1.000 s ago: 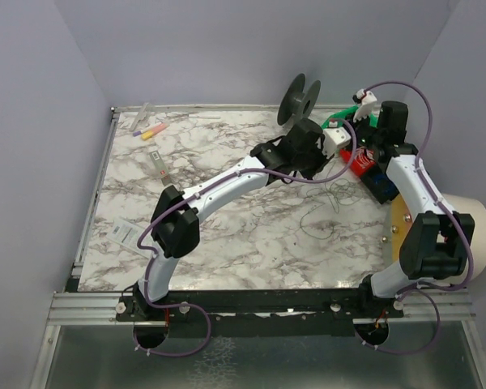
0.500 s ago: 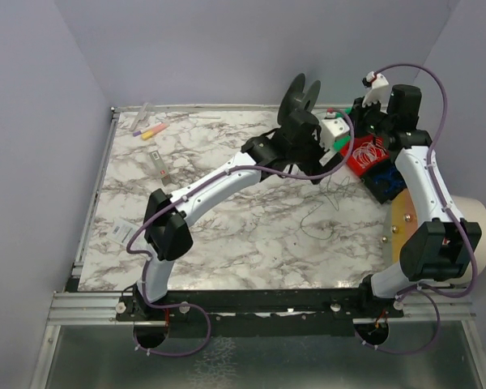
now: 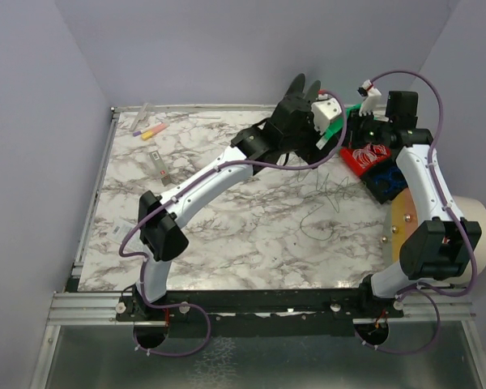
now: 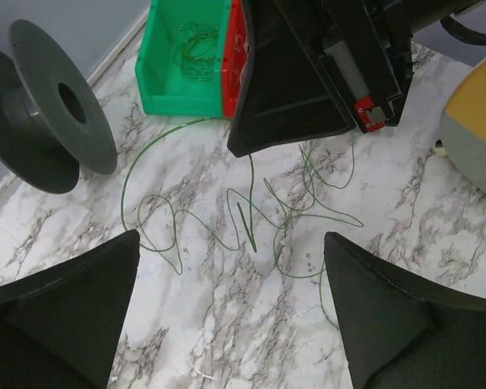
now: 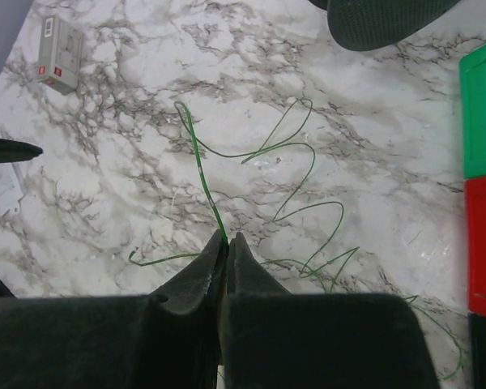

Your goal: Wrap the cables

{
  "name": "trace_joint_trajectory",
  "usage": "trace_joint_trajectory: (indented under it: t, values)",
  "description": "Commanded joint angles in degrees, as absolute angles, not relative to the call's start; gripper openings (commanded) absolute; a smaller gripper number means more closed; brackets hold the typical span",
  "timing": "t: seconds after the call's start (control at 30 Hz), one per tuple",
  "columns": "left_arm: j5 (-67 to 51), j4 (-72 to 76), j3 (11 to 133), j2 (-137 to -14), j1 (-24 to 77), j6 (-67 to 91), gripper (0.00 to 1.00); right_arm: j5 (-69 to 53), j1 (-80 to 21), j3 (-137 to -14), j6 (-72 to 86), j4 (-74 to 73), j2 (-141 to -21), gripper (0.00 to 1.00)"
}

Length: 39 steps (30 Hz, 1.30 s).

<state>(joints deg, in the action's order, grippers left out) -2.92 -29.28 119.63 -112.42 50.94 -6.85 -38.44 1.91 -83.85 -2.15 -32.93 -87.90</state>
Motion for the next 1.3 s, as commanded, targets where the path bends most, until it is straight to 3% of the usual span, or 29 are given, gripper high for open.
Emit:
trace_joint_trajectory:
  t: [0.0,0.33,0.43,0.63,0.8,0.87,0.9,0.97,1.03,1.2,1.27]
  values:
    - [-1.6,-29.6,119.6,-114.6,51.0,-6.0,0.94,-42.6,2.3,-85.5,-1.2,-35.6,-86.4,0.0]
    - [-0.8,-30.2,118.9,-116.4,51.0,-6.7,0.89,-44.3,2.3,-85.5,-1.6,-36.0,-85.0,0.01]
    - [-0.4,-30.2,118.0,-116.4,51.0,-7.2,0.82,-44.3,2.3,-85.7,-1.7,-35.9,-84.7,0.0]
    - [-1.9,-30.3,117.1,-115.9,51.0,-7.1,0.5,-43.5,2.4,-85.7,-1.6,-35.3,-84.1,0.01]
    - [-3.9,-31.9,118.1,-116.2,51.0,-6.2,0.05,-42.8,2.6,-85.5,-1.9,-34.1,-83.5,0.01]
    - [-5.1,-33.4,119.6,-116.8,50.9,-5.5,0.0,-42.7,2.6,-85.2,-2.7,-33.3,-83.1,0.02]
    - [-5.8,-34.0,120.3,-117.1,50.9,-5.0,0.0,-42.9,2.6,-85.0,-3.6,-33.0,-82.9,0.07]
    - [-7.9,-34.5,121.3,-117.1,50.3,-2.6,0.0,-43.4,2.6,-84.1,-8.4,-32.4,-82.0,0.32]
    - [-11.4,-35.3,123.3,-117.4,48.8,1.1,0.0,-44.2,2.6,-81.4,-17.7,-31.2,-79.8,0.47]
    - [-22.5,-35.4,127.8,-118.6,43.2,11.7,0.0,-42.9,2.6,-69.9,-42.3,-25.7,-71.9,0.57]
    - [-25.5,-33.2,125.5,-117.7,41.8,14.7,0.0,-47.1,2.6,-68.6,-56.6,-30.8,-70.2,0.6]
